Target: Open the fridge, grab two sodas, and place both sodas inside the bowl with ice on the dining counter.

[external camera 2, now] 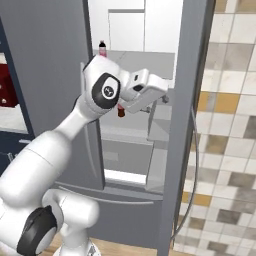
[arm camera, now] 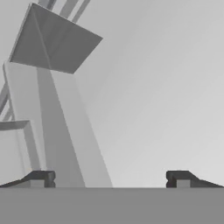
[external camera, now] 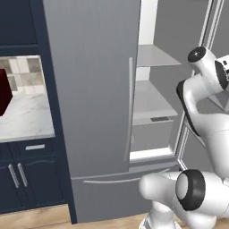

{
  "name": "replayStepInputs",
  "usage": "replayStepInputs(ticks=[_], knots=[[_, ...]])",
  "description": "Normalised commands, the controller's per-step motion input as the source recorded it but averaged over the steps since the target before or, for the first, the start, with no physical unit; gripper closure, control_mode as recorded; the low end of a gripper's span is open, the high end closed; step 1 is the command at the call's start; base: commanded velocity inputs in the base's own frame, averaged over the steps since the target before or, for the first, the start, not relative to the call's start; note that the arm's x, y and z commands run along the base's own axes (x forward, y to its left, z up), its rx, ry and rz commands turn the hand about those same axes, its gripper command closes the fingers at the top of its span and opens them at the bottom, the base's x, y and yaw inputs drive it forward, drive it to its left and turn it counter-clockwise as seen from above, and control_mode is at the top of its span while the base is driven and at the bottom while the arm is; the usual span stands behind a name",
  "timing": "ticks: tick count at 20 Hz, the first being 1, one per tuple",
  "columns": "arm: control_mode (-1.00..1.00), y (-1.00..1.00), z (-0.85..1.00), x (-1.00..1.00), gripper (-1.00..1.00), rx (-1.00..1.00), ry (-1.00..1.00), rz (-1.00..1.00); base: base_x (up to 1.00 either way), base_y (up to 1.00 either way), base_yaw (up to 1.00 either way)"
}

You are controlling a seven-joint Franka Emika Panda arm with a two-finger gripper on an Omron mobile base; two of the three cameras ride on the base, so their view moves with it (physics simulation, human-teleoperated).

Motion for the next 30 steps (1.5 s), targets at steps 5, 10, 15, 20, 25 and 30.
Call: replayStepInputs(ticks=[5,10,15,20,25,30], knots=[[-1.0,-0.1,0.0,-0.04,-1.0,0.0,-0.05,0.01,0.0,0.0,0.0],[-1.0,0.85,-0.05,-0.03,-1.0,0.0,-0.09,0.06,0.0,0.0,0.0],[-1.0,1.0,-0.19,0.05,-1.0,0.0,-0.15,0.13,0.0,0.0,0.0],[-1.0,0.85,-0.31,0.16,-1.0,0.17,-0.07,0.18,0.0,0.0,0.0],[-1.0,0.92,-0.13,0.1,-1.0,0.25,-0.05,0.22,0.0,0.0,0.0],[-1.0,1.0,0.0,0.33,-1.0,0.25,0.0,0.14,0.0,0.0,0.0]])
